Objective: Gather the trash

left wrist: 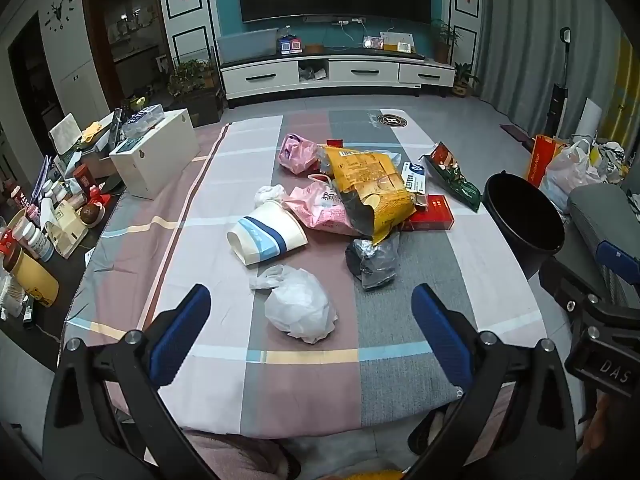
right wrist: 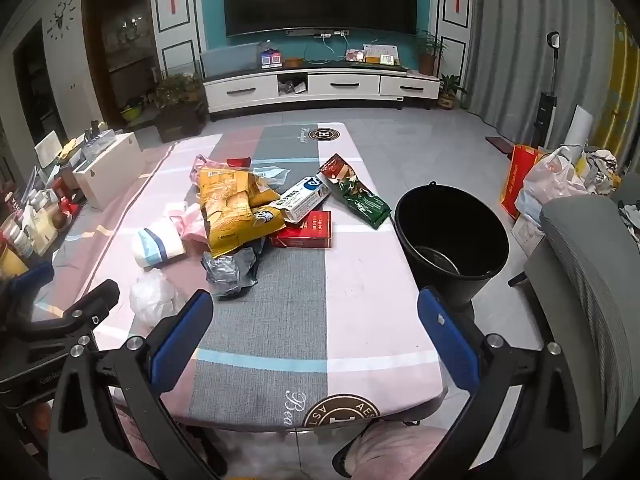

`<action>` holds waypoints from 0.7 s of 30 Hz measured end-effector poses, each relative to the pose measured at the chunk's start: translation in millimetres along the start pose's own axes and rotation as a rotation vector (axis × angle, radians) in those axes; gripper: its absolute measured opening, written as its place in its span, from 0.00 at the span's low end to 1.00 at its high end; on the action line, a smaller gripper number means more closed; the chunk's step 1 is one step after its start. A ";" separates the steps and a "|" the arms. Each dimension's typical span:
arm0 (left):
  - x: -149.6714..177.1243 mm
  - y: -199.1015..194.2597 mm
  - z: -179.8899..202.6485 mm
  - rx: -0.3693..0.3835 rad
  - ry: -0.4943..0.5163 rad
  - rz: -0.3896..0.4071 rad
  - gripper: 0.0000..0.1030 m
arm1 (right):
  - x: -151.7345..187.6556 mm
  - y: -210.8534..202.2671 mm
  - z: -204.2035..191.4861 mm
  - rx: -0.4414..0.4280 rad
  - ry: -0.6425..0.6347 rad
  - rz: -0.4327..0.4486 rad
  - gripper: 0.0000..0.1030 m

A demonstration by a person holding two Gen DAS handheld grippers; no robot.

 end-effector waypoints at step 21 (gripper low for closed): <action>-0.1 -0.4 3.1 0.009 0.001 -0.008 0.97 | 0.4 1.0 -2.0 0.016 0.000 0.013 0.97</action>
Point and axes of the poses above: each gripper's, at about its wrist camera, not at the fingertips, and y roughly the way its jaws point, z to its right, x to its underside, the point moved 2 cm from there along y, roughly the way its jaws point, and after that the axes turned 14 degrees about z, right-handed, at the moved point
